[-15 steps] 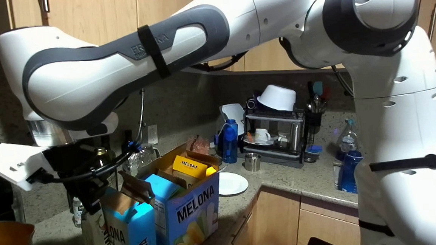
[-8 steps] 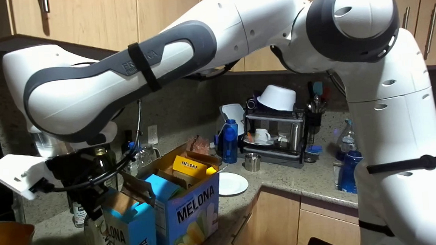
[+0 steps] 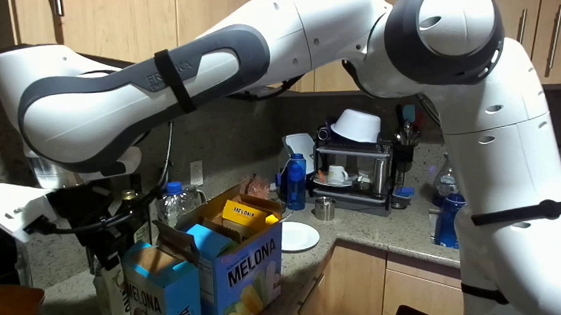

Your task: Remove the white plastic from the blue box on the left and put it on the counter

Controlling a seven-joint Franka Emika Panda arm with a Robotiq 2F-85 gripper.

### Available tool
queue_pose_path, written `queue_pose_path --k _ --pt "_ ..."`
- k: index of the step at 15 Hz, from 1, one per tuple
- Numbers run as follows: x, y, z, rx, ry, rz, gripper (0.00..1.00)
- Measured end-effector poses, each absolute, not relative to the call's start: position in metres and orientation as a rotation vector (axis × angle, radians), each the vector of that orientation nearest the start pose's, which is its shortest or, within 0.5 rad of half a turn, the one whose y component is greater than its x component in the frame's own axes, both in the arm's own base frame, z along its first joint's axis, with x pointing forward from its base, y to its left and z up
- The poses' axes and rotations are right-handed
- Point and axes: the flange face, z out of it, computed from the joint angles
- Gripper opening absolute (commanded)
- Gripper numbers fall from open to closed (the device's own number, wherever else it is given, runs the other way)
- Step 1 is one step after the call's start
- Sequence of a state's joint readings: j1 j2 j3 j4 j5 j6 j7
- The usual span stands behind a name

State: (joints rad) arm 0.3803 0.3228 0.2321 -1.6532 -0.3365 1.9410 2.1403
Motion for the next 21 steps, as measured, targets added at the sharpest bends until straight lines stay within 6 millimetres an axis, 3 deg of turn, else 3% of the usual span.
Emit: queue_pose_path --k 5,11,15,21 --pt "0.56 0.343 0.423 -2.41 2.062 -0.37 0.06" --pt "0.569 0.347 0.39 -2.414 2.054 -0.343 0.06" --pt "0.578 0.343 0.392 -2.367 2.04 -0.357 0.06" --pt "0.566 0.354 0.375 -2.37 2.039 -0.338 0.06"
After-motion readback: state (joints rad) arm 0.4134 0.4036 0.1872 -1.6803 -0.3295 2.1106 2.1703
